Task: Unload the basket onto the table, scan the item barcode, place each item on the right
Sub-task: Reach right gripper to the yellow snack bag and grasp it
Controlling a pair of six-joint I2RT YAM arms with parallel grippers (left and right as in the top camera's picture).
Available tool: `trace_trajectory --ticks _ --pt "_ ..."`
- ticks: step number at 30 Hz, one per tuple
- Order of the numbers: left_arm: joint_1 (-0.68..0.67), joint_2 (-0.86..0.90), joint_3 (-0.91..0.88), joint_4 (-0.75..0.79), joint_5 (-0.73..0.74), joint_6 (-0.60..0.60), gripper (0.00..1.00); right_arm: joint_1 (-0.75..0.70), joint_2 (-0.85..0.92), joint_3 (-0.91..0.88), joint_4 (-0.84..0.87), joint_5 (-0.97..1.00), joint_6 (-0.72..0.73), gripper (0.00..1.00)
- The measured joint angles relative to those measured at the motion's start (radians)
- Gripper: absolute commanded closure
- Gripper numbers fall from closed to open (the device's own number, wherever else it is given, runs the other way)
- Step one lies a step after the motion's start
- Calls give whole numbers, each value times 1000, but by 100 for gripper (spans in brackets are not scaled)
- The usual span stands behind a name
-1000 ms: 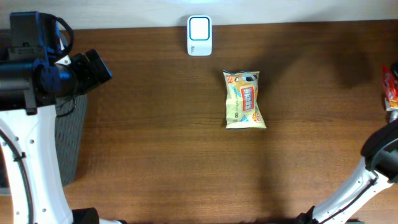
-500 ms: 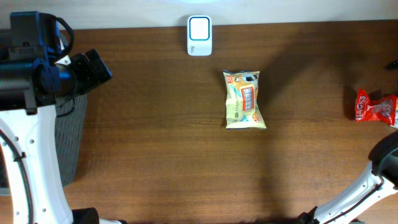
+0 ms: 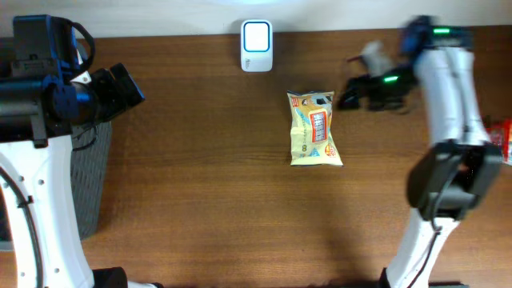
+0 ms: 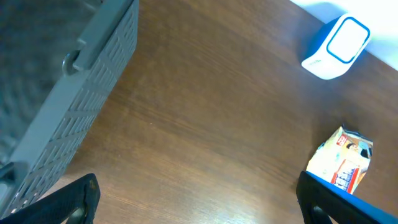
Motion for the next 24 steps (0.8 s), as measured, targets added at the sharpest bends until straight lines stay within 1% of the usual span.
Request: trace_trajectory --ticks 4,6,10,16,20,24 --pt "0 0 0 0 0 0 1 227 0 -58 21 248 61 1" --pt "0 0 0 0 0 0 1 369 0 -93 21 398 118 1" --pt "0 0 0 0 0 0 1 526 0 -190 36 559 175 1" --pt "0 0 0 1 0 0 1 595 0 -354 161 666 232 1" --pt "0 0 0 0 0 0 1 616 0 -399 230 774 274 1" --pt "0 0 0 0 0 0 1 619 0 -463 309 813 293 1"
